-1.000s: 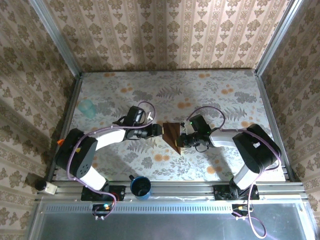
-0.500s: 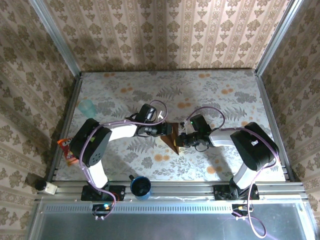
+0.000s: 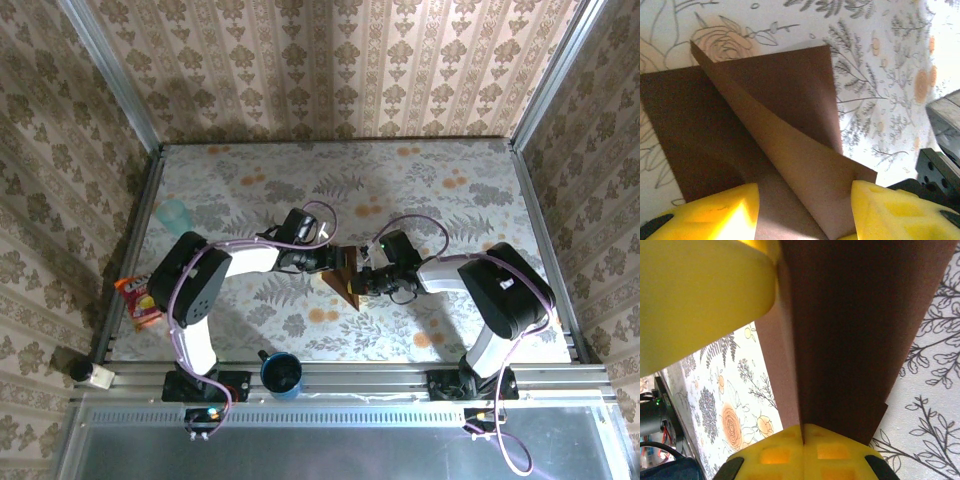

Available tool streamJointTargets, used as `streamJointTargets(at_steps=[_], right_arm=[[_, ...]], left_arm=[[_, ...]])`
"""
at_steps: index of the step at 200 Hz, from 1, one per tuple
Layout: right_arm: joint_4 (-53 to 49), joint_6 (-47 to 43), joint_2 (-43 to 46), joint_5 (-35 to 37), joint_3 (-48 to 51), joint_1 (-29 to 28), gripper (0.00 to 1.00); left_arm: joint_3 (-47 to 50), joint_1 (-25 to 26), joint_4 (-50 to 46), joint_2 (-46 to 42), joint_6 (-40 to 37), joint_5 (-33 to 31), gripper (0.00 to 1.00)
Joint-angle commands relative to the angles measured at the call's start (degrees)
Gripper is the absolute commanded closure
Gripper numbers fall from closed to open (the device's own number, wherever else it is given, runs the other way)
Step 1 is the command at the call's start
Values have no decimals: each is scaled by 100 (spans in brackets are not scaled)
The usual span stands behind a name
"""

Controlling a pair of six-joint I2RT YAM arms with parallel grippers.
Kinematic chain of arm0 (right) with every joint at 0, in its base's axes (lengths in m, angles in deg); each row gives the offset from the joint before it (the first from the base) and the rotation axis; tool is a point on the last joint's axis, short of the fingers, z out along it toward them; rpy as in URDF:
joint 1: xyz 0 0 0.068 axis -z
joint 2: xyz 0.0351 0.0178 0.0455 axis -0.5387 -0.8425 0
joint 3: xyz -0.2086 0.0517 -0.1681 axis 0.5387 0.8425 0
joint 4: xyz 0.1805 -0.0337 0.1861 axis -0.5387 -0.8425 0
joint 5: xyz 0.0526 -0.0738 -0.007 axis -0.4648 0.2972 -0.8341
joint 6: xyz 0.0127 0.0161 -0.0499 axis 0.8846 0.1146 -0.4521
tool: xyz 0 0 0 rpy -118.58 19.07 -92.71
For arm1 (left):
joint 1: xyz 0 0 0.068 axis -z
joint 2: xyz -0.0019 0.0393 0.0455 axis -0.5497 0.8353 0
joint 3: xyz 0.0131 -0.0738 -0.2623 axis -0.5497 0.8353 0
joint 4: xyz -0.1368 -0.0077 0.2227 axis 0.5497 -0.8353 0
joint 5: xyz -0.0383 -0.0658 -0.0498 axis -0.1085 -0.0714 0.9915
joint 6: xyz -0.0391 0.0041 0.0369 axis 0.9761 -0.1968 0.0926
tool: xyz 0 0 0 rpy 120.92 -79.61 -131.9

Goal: Fold a paper plane with a square sheet of paper (fold left side to right side)

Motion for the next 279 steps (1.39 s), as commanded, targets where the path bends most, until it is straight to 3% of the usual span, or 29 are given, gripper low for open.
streamJointTargets(at_steps=[1, 75, 149, 279], right_arm=[[-56, -17, -84, -126, -14, 33, 97], [-56, 38, 130, -202, -67, 58, 86], [-182, 136, 735, -379, 20, 412, 61], [277, 399, 9, -741, -262, 513, 64]], left_arm=[[-171, 37, -277, 135, 18, -163, 49], [-338, 134, -808, 355, -122, -483, 49], [-336, 179, -808, 400, -115, -518, 50], [-330, 180, -843, 356, -115, -551, 50]])
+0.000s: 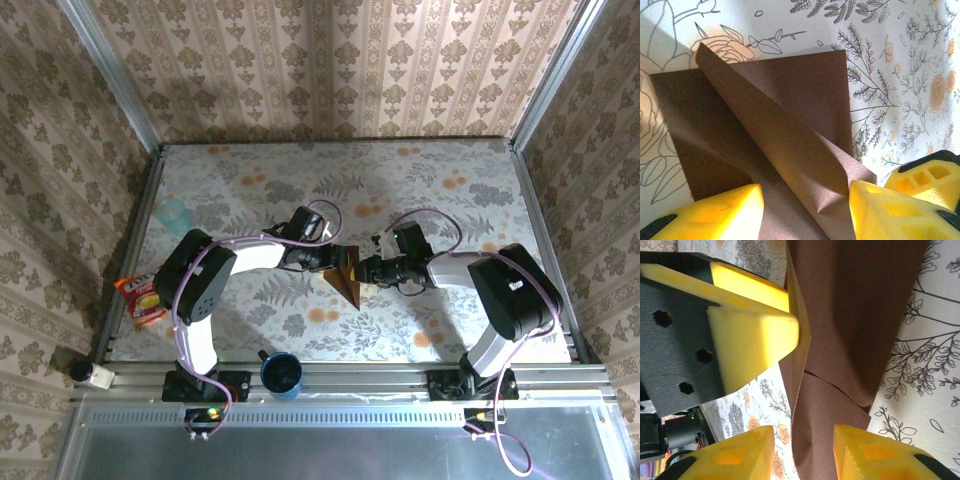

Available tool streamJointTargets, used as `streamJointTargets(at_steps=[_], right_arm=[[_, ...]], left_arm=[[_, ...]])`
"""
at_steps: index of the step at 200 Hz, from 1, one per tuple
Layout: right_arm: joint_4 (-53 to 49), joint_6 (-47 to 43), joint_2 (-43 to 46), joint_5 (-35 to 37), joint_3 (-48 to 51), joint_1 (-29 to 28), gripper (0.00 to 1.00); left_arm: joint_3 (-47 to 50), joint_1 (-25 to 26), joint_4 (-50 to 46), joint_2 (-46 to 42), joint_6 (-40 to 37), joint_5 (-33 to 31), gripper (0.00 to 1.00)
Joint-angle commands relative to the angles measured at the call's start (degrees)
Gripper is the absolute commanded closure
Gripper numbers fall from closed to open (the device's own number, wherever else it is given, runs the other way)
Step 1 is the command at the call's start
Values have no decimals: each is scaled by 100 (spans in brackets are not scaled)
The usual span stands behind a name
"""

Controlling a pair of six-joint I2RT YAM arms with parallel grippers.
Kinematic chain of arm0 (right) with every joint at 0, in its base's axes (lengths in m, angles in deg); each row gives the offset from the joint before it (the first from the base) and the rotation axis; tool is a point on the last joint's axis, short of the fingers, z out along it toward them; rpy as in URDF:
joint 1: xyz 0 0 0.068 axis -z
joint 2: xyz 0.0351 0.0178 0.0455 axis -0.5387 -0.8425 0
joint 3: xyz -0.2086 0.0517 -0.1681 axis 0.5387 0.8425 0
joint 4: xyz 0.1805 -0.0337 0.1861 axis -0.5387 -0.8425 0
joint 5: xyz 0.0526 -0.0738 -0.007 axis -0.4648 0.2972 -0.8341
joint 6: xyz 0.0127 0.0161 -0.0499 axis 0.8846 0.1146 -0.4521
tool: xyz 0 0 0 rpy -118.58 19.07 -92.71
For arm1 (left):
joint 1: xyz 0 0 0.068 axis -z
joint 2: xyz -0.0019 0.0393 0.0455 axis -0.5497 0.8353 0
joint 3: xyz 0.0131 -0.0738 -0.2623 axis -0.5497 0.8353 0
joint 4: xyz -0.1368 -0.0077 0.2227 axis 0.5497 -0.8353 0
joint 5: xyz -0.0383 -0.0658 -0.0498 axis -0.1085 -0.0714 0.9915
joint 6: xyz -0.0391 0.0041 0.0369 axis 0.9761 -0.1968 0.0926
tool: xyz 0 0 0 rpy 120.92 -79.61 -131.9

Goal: Fold a paper plane with a square sheet of paper (fold left side to right side)

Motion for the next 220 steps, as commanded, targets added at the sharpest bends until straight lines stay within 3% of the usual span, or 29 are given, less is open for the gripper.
streamJointTargets(at_steps=[1, 116, 220], right_arm=[[183, 76, -144, -212, -222, -56, 64], [-511, -252, -206, 308, -401, -80, 93], [-1003, -508, -343, 763, -596, -85, 96]], left_arm=[[39, 42, -410, 191, -104, -226, 50], [-9, 37, -511, 187, -165, -279, 50], [-38, 37, -555, 174, -180, -278, 50]])
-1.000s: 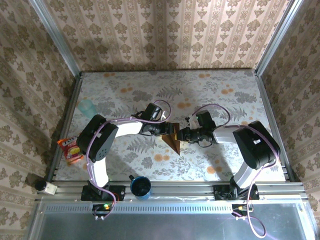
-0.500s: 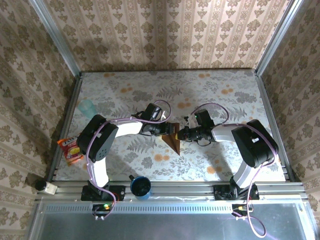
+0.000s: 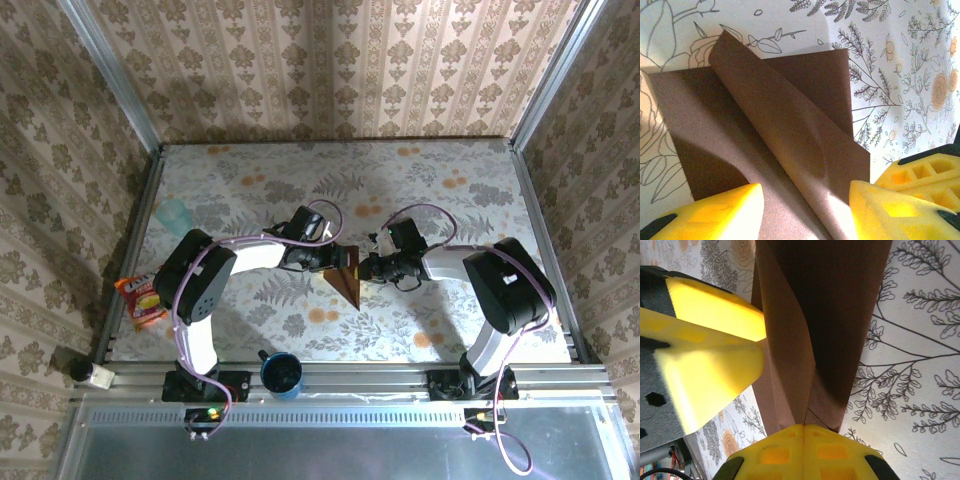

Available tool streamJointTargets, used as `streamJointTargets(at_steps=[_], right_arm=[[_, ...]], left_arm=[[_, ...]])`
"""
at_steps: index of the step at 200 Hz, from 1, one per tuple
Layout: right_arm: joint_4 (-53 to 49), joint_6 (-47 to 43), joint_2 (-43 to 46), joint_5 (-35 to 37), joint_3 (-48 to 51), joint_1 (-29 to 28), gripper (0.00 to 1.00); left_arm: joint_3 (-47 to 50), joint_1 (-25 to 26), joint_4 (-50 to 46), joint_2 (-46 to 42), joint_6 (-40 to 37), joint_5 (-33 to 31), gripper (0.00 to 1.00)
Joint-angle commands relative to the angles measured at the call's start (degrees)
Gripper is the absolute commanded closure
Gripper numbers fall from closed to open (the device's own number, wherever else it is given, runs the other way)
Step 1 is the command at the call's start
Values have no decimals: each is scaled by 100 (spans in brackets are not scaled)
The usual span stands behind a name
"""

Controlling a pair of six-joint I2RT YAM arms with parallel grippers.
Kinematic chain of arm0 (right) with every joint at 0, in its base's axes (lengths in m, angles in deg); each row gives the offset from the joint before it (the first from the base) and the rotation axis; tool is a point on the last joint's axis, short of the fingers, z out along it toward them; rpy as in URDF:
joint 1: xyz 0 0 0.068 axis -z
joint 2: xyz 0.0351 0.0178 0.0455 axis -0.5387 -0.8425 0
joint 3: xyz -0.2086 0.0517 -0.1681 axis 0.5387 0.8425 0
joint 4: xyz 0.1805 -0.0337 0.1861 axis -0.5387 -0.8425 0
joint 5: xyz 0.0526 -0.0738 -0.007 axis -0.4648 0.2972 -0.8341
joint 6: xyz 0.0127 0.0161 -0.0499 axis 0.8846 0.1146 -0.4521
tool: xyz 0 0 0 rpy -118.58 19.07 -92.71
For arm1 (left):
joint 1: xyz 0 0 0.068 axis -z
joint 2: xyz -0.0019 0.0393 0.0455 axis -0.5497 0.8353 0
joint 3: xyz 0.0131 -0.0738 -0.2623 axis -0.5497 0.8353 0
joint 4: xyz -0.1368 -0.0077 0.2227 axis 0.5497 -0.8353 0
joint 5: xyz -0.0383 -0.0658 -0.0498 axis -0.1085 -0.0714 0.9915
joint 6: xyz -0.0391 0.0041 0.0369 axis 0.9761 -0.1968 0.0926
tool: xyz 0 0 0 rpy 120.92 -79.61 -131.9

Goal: Fold a paper plane with a square sheet of paper (fold left side to right side)

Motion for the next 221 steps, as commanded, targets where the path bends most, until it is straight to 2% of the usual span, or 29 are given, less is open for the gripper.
streamJointTargets(at_steps=[1, 153, 221], right_arm=[[-266, -161, -91, 195, -116, -34, 96], [-589, -373, -387, 597, -212, -119, 100], [-1028, -381, -573, 1168, -170, -202, 100]], left_arm=[[-2, 33, -468, 179, -143, -231, 50], [28, 42, -411, 113, -109, -209, 50], [-118, 39, -706, -409, -267, -342, 48]])
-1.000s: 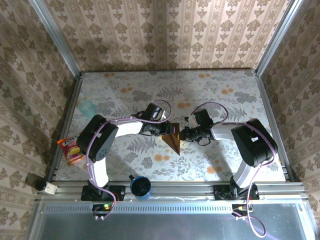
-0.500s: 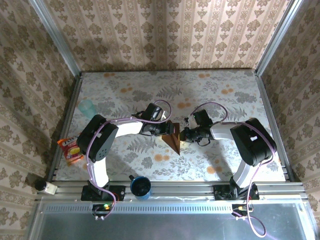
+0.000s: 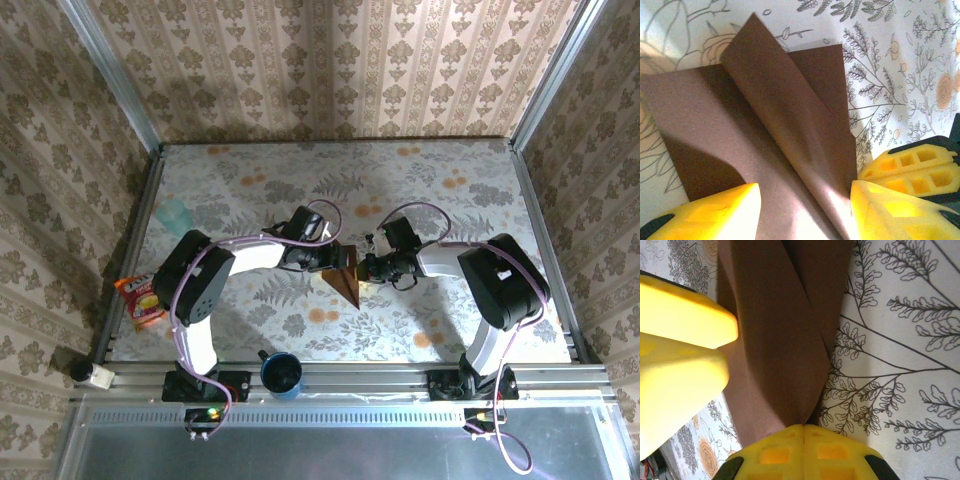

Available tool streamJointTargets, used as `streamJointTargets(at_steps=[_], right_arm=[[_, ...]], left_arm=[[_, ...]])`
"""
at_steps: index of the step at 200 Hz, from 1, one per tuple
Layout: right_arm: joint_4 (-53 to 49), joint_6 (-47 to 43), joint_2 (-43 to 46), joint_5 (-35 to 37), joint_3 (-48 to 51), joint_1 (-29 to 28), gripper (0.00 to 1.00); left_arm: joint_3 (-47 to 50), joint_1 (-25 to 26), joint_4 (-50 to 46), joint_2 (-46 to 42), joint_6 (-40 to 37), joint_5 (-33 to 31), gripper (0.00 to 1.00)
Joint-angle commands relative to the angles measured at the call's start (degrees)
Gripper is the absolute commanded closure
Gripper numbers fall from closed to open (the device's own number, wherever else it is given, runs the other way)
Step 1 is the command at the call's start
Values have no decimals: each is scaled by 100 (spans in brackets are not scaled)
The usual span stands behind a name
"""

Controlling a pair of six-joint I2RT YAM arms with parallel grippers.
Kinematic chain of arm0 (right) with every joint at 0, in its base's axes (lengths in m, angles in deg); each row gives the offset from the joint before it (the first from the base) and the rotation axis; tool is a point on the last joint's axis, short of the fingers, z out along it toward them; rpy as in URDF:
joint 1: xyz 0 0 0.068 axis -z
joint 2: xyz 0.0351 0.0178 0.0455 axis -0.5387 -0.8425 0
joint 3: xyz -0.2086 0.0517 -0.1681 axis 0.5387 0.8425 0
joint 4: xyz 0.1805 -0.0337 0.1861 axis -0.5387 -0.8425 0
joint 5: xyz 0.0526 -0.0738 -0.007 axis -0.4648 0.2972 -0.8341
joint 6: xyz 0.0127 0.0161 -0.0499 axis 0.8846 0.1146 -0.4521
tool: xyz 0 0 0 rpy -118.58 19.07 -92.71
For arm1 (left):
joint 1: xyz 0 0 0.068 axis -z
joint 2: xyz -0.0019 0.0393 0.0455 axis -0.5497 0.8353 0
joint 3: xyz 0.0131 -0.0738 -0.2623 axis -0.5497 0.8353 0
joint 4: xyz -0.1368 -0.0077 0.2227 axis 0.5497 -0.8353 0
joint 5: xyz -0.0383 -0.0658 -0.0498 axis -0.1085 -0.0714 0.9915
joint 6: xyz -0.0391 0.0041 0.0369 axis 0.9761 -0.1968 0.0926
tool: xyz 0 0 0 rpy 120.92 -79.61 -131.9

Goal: Fold a paper plane with a square sheet of paper (fold left side to right side)

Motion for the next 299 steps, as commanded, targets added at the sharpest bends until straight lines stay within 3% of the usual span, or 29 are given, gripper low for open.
streamJointTargets(at_steps=[1, 31, 57, 98, 117, 299], right_arm=[[-638, -115, -341, 751, 105, -73, 100], [-645, -109, -379, 779, 132, -81, 100], [-678, -110, -421, 827, 107, -87, 100], [-765, -138, -481, 902, 63, -95, 100], [-802, -146, -490, 920, 46, -100, 100], [-934, -232, -440, 831, -55, -117, 100]], left_arm=[[-124, 37, -515, -302, -243, -235, 48], [-230, -9, -704, -484, -371, -315, 48], [-285, -13, -501, -447, -390, 24, 55], [-404, 11, 84, -154, -266, 753, 85], [-490, 16, 201, 24, -255, 879, 92], [39, -102, 272, 657, -207, 282, 100]])
